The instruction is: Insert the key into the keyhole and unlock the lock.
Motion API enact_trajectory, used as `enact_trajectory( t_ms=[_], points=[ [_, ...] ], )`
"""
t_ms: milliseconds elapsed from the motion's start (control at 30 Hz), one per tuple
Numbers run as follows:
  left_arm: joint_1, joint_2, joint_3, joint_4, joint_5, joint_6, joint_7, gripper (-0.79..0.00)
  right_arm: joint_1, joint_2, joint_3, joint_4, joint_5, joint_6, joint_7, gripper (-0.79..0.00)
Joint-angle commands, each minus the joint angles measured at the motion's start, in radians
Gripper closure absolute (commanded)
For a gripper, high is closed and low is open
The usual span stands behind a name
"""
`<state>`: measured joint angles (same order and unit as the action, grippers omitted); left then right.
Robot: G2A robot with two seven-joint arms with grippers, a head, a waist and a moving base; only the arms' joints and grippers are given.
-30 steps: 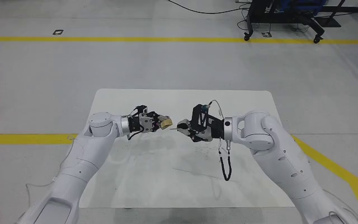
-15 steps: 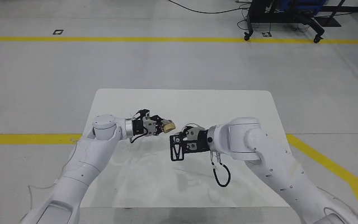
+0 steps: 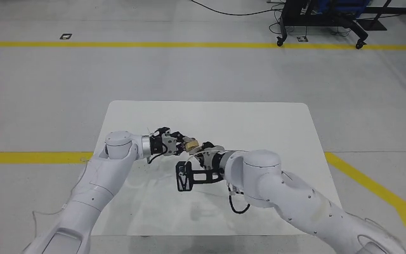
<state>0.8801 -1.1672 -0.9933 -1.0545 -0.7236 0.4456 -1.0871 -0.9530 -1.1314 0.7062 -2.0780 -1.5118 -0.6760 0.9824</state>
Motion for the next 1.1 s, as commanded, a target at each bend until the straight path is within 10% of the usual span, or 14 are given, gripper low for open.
enact_trajectory(
  t_ms=[0, 1067],
  points=[
    [-0.001, 0.0, -0.002, -0.001, -0.007, -0.001, -0.008, 0.0, 0.0, -0.005, -0.019, -0.003, -0.035, 0.013, 0.021, 0.0],
    [0.004, 0.001, -0.01, -0.008, -0.01, -0.037, 0.013, 0.0, 0.014, -0.086, -0.123, 0.022, -0.193, 0.059, 0.155, 0.0]
  ],
)
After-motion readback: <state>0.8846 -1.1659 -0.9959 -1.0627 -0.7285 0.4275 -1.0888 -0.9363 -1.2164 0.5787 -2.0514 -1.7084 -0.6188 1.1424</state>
